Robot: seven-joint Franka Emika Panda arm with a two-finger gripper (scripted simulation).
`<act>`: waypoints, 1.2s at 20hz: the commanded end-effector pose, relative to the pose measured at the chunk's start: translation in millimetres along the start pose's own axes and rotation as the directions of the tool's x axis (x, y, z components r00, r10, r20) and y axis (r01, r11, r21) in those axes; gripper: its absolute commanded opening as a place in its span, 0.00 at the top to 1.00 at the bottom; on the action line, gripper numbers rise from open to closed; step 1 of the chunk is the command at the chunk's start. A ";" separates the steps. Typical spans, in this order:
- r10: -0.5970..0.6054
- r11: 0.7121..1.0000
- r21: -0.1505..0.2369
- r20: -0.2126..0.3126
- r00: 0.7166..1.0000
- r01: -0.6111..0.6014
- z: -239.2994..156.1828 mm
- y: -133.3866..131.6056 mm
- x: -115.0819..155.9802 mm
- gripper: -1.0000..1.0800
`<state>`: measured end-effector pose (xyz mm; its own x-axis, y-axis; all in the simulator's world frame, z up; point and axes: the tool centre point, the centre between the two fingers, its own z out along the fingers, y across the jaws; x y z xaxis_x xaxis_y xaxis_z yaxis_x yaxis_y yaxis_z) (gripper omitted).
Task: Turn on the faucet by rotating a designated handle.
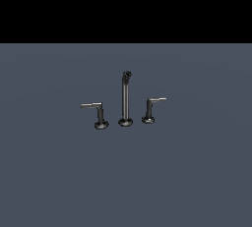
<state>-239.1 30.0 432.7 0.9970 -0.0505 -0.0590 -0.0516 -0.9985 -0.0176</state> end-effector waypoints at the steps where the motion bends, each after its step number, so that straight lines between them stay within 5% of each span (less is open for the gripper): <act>1: 0.038 0.999 0.001 -0.001 0.999 -0.038 9.6 -7.4 3.5 1.00; 12: 0.263 0.965 0.008 -0.010 0.965 -0.263 65.7 -48.7 31.3 1.00; 24: 0.499 0.867 0.020 -0.017 0.867 -0.499 128.6 -87.6 74.8 1.00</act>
<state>-173.1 112.0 309.7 0.8566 -0.5141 -0.0445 -0.5148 -0.8573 -0.0052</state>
